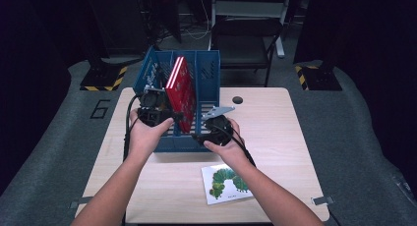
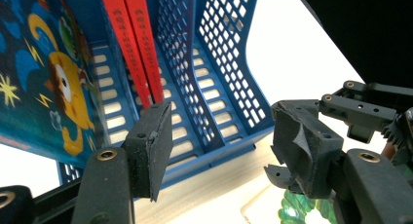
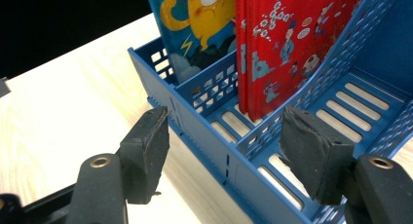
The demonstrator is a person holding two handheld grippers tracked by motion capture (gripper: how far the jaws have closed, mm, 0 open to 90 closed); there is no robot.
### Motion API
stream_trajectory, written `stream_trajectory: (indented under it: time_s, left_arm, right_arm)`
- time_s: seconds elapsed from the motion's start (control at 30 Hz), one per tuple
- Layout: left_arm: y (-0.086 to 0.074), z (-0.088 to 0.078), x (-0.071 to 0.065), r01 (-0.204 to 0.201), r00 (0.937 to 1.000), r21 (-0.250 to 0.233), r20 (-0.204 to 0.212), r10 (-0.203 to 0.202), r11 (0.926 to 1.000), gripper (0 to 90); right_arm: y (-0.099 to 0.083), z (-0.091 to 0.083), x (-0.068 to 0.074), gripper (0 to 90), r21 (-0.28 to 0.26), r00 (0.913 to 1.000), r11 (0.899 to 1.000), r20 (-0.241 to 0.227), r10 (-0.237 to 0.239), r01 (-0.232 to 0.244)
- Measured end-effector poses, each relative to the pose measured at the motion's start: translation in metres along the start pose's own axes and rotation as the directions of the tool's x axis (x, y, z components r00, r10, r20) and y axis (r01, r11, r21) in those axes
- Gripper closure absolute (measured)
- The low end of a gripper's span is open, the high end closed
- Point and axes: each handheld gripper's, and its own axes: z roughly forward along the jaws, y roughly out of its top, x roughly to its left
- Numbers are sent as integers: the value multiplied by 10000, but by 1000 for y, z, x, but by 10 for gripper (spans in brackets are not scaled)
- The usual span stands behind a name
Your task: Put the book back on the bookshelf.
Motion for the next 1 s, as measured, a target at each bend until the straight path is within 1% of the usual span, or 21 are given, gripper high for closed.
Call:
stream_trajectory:
  time_s: [0.03,0.07,0.13,0.17,0.2,0.23,0.3,0.37,0.4,0.43,0.47,0.53,0.57,0.6,0.73,0.77,0.8,0.87,0.9,0.97,1.0]
  left_arm:
    - [-2,0,-1,29,10000,-49,56,-29,10000,400]
    - [-4,-1,0,-80,9999,16,105,80,10000,400]
    - [-8,-1,0,-136,9997,0,178,136,9999,399]
    - [-10,-2,1,-301,9993,0,206,301,9995,399]
    - [-12,-2,0,-278,9994,-99,183,280,9996,397]
    - [-15,-2,2,-463,9989,-44,93,463,9989,397]
    - [-18,-1,3,-446,9989,-13,117,447,9990,397]
    - [-21,-1,3,-424,9990,-1,127,423,9991,397]
    - [-22,-1,3,-482,9987,-4,176,482,9988,396]
    - [-24,-1,2,-456,9987,-54,218,457,9989,397]
    - [-26,-2,2,-519,9983,-59,255,521,9986,397]
    - [-31,-4,2,-611,9978,-75,259,613,9981,397]
    - [-34,-5,2,-552,9980,-78,308,554,9984,397]
    - [-36,-6,2,-544,9978,-83,366,547,9985,396]
    - [-50,-7,4,-546,9973,-123,485,551,9984,395]
    - [-55,-7,4,-528,9973,-174,495,536,9985,395]
    - [-59,-6,5,-514,9973,-182,520,523,9985,395]
    - [-68,-6,6,-534,9972,-180,518,543,9984,396]
    - [-72,-6,7,-597,9963,-123,615,604,9981,395]
    - [-82,-5,8,-572,9965,-148,596,580,9983,395]
    - [-86,-5,9,-560,9963,-78,654,564,9984,396]
  right_arm:
    - [-1,-1,1,350,5,10000,10000,-49,9,-9]
    - [-2,-3,3,350,22,10000,10000,-72,44,-44]
    - [-5,-5,4,350,38,9999,10000,-115,-74,74]
    - [-6,-6,5,350,-17,9998,9999,-145,-120,120]
    - [-8,-7,6,350,25,9999,10000,-141,-44,44]
    - [-9,-7,6,350,49,9998,9999,-152,-132,133]
    - [-13,-8,8,350,73,10000,10000,-34,11,-11]
    - [-18,-8,8,352,119,9999,9998,-42,130,-130]
    - [-20,-8,9,352,140,9999,9998,-21,108,-107]
    - [-21,-9,9,353,130,10000,9999,-45,86,-85]
    - [-23,-10,11,355,129,9998,9998,-63,173,-172]
    - [-28,-13,14,355,21,9997,9999,-178,140,-140]
    - [-29,-14,15,356,18,9996,9998,-199,183,-183]
    - [-30,-15,15,355,15,9996,9999,-236,129,-129]
    - [-37,-21,17,359,-12,9995,9998,-260,183,-184]
    - [-38,-22,17,360,-38,9996,9999,-227,166,-167]
    - [-42,-26,18,361,-25,9996,9997,-160,247,-247]
    - [-46,-29,19,361,-56,9998,9998,-106,171,-171]
    - [-49,-31,19,361,-55,9998,9998,-77,208,-208]
    - [-55,-35,19,361,-30,9997,9998,-69,219,-219]
    - [-58,-36,18,361,41,9995,9996,-49,297,-297]
